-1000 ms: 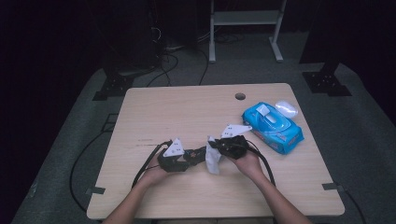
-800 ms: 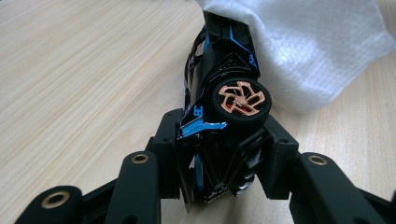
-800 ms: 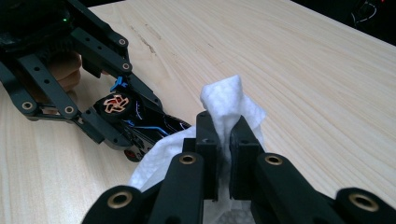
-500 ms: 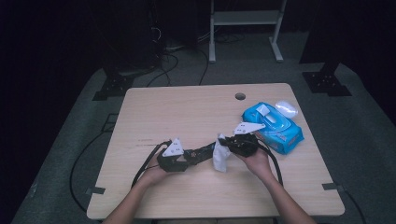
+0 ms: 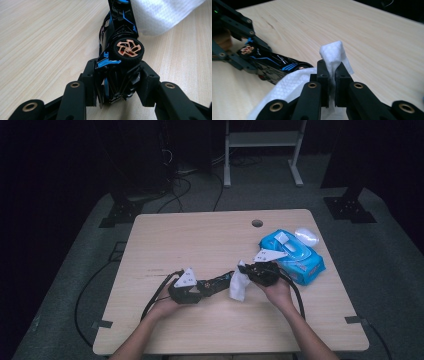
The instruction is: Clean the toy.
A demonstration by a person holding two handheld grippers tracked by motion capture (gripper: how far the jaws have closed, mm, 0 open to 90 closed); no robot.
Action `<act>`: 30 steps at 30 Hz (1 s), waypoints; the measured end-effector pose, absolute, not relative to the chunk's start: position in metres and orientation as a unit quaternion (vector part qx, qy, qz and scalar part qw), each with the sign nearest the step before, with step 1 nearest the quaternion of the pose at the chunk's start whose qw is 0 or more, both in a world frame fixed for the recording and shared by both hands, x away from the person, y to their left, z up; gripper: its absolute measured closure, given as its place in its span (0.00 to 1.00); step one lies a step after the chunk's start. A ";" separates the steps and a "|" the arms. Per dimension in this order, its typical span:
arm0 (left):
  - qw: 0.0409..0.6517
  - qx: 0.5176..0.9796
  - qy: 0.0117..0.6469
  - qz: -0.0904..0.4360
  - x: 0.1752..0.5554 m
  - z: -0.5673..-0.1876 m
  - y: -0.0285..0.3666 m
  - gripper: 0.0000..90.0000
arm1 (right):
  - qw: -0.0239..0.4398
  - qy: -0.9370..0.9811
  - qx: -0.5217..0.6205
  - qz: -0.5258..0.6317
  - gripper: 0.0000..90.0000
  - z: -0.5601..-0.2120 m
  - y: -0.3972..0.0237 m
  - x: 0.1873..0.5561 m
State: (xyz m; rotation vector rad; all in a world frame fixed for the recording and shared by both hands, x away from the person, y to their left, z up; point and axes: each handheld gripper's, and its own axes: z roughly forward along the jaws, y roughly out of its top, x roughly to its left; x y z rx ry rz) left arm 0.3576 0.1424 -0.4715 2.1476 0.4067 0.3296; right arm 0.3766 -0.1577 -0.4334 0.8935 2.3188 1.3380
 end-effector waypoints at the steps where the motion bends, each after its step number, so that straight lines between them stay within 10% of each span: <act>1: 0.450 0.868 0.165 0.134 0.358 -0.472 0.142 0.64 | 0.164 0.813 0.309 0.465 0.94 -0.434 -0.156 0.377; 11: 0.428 0.879 0.164 0.131 0.360 -0.466 0.133 0.50 | 0.137 0.811 0.281 0.494 0.94 -0.437 -0.135 0.375; 30: 0.412 0.886 0.168 0.128 0.360 -0.463 0.143 0.62 | 0.109 0.809 0.254 0.518 0.94 -0.438 -0.118 0.367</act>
